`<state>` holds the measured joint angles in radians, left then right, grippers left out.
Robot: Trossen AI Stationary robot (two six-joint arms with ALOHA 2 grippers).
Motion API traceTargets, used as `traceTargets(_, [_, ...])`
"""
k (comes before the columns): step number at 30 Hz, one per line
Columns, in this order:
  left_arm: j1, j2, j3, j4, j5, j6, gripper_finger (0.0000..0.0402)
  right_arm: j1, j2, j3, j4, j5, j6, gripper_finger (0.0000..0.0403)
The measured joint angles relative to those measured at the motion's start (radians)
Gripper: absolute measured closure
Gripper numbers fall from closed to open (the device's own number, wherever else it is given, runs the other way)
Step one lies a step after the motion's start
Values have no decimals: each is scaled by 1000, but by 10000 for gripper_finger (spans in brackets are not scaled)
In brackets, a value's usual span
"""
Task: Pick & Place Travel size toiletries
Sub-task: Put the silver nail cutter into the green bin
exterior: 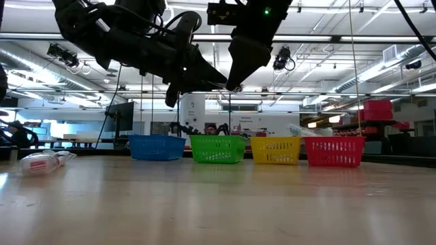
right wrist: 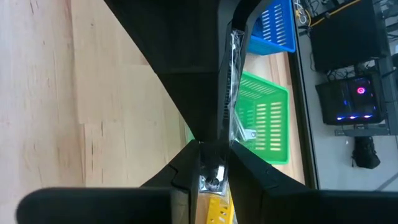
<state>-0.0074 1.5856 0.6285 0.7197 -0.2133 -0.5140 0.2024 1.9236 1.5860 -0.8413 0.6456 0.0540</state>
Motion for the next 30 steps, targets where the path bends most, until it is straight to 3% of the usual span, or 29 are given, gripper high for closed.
traceTargets(11, [2, 0, -3, -10, -14, 4, 359, 2, -1, 0, 20, -8, -26, 272])
traceTargets(18, [4, 0, -3, -8, -22, 16, 370, 2, -1, 0, 23, -7, -22, 265])
traceTargets(27, [58, 0, -2, -72, -212, 78, 369, 14, -1, 0, -53, -3, 160, 256])
traceTargets(30, [91, 17, -2, -70, -228, 89, 365, 14, -1, 0, -78, -4, 226, 252])
